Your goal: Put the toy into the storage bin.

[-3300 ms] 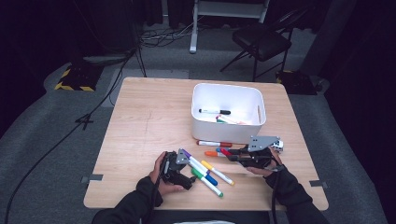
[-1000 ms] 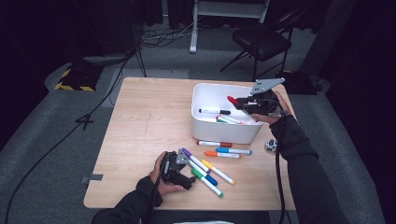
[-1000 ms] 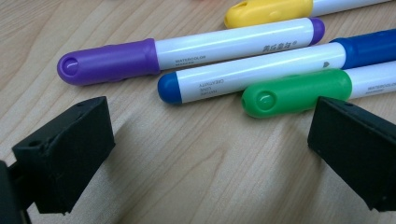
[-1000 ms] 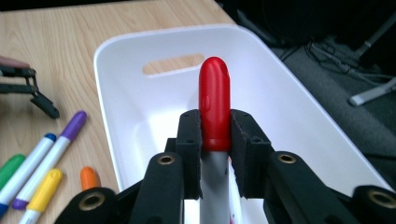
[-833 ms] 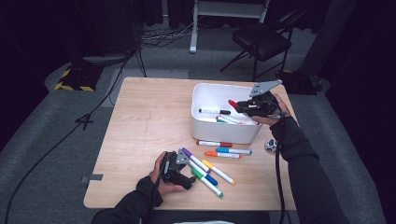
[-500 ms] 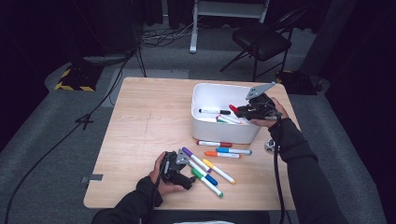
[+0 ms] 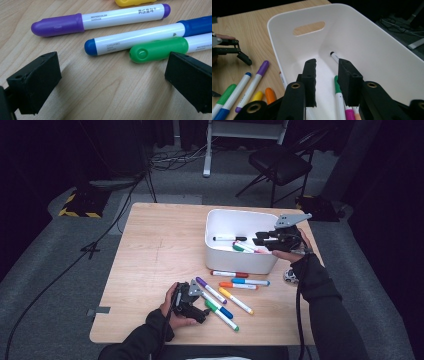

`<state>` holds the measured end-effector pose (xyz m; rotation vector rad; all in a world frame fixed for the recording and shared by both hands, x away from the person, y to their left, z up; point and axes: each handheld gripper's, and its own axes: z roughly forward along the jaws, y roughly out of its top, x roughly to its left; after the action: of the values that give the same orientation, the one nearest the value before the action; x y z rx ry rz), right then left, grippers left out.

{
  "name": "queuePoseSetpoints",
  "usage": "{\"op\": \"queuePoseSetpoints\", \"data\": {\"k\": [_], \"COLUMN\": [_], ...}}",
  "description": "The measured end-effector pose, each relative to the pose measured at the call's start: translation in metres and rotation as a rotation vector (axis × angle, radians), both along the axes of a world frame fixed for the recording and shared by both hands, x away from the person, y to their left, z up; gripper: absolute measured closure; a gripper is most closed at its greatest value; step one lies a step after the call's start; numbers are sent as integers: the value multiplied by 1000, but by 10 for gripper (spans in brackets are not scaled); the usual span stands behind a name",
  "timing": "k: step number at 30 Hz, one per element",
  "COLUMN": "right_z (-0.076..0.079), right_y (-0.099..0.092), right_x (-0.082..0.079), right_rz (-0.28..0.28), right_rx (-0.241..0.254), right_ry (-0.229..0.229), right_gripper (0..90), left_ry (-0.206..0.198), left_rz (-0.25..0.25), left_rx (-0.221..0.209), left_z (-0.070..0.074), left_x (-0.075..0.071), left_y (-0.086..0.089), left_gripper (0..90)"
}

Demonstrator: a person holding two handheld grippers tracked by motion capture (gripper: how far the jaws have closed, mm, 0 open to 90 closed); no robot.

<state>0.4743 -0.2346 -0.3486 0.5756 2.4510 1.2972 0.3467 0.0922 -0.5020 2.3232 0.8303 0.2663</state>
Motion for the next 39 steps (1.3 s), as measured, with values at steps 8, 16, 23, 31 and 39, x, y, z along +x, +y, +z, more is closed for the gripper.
{"op": "queuePoseSetpoints", "data": {"k": [8,16,23,31,39], "right_z": [3,-11,-55,-106,-138], "right_y": [-5,-2,16,44,65], "right_x": [-39,-80,-98,-94,-87], "right_rz": [45,100,138,157,156], "right_rx": [76,104,72,-33,-114], "right_ry": [-67,-97,-40,49,118], "right_gripper": [678,673,670,678,667], "left_ry": [3,3,3,3,3], "left_rz": [2,3,2,2,2], "left_rx": [-3,-4,-4,-4,-4], "left_z": [0,0,0,0,0], "left_x": [0,0,0,0,0], "left_y": [0,0,0,0,0], "left_gripper": [6,6,6,6,6]}}
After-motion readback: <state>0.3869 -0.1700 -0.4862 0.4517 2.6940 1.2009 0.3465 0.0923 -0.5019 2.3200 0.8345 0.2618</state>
